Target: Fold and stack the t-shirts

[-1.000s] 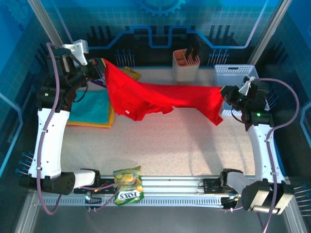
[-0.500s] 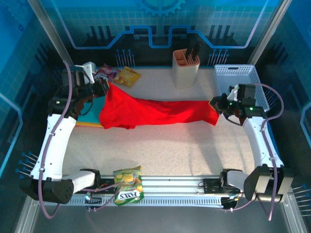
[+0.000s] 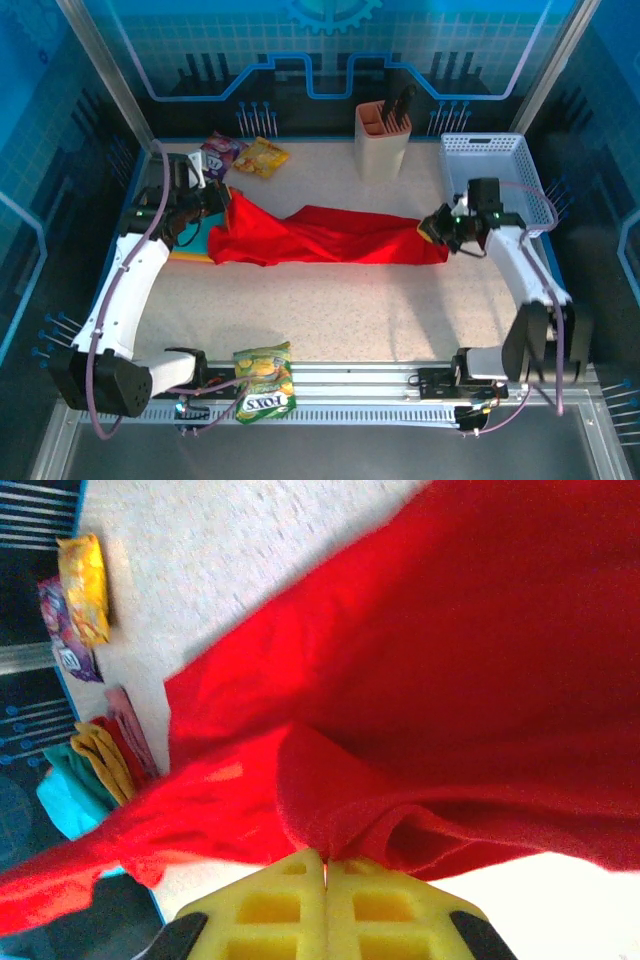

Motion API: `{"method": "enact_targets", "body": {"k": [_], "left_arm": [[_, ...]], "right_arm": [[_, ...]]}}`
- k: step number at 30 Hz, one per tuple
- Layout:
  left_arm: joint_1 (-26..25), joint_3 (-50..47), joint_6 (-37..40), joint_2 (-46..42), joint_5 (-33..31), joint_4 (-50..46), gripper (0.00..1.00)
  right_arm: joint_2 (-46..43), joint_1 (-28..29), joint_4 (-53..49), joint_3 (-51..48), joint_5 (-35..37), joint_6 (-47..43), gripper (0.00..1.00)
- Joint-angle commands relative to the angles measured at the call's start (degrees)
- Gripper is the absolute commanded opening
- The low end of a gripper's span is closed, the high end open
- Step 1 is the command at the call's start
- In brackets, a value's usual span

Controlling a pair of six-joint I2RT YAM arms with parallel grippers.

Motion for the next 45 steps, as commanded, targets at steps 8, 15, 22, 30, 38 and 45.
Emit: {"method": "enact_targets", "body": {"k": [8, 15, 22, 30, 38, 45], "left_arm": [[-0.81, -1.99, -0.37, 0.24, -0.07, 1.94, 0.00], [-2.11, -2.63, -0.97, 0.79, 0.63, 2.77, 0.00], [-3.43, -2.52, -1.37, 1.43, 1.16, 3.17, 0.00], [-3.63, -2.28, -0.98, 1.19, 1.09, 2.62, 0.00], [-3.80, -2.70, -1.02, 0.56, 0.99, 2.38, 0.00], [-3.98, -3.30, -1.25, 0.44, 1.03, 2.71, 0.00]], "right_arm": [[15.58, 0.66, 3.36, 8.26, 2.29, -10.70, 0.84], [4.75, 1.08, 2.33, -0.17, 11.54, -15.90, 0.74], [4.53, 1.63, 3.71, -6.46, 12.90, -17.56, 0.57], [8.88, 4.07, 6.71, -7.29, 13.93, -16.98, 0.42], [11.14, 4.26, 6.06, -7.58, 17.75, -17.53, 0.40], [12.52, 4.80, 7.17, -7.63, 16.15, -17.40, 0.37]]}}
